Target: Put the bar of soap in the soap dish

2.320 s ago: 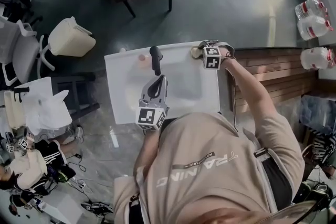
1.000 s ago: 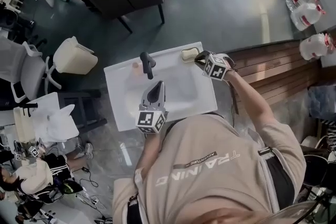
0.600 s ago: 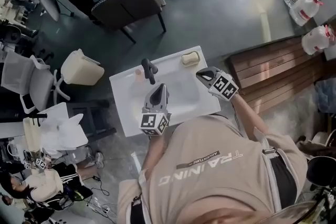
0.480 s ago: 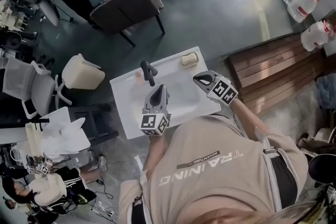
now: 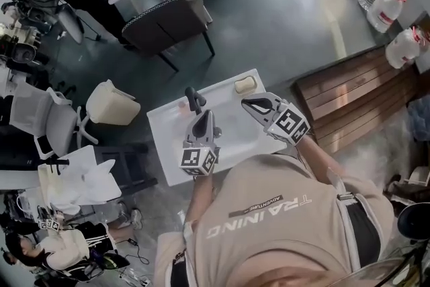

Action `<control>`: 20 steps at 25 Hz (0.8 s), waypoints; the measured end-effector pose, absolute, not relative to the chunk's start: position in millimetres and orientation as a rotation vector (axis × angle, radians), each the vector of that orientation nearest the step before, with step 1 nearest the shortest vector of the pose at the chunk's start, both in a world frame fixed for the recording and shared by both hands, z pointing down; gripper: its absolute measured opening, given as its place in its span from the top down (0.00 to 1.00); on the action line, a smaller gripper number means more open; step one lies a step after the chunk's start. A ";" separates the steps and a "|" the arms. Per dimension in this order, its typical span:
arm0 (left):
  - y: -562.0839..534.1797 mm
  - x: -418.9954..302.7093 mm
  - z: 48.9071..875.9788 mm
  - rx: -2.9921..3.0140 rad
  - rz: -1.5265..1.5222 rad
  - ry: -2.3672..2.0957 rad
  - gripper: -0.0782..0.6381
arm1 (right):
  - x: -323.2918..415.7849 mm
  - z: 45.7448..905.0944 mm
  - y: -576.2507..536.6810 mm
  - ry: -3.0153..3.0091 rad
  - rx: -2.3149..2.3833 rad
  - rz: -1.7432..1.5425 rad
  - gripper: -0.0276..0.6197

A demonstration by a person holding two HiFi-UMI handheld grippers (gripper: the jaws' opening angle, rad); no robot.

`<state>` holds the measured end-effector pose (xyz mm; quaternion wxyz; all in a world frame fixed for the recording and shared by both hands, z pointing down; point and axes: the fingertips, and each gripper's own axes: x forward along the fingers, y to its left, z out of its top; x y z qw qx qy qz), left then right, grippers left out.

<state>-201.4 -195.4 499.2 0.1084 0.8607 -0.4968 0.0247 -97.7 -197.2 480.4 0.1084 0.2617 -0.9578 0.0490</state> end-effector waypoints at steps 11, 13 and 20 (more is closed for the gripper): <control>-224.2 -211.1 424.9 2.599 -0.054 -1.503 0.88 | -100.6 413.6 -224.4 -2.901 0.840 -0.044 0.94; -229.1 -216.9 409.7 2.613 -0.079 -1.528 0.88 | -105.6 399.4 -227.5 -2.904 0.831 -0.100 0.94; -232.5 -231.4 381.9 2.635 -0.106 -1.623 0.88 | -99.4 360.4 -241.8 -2.904 0.939 -0.148 0.94</control>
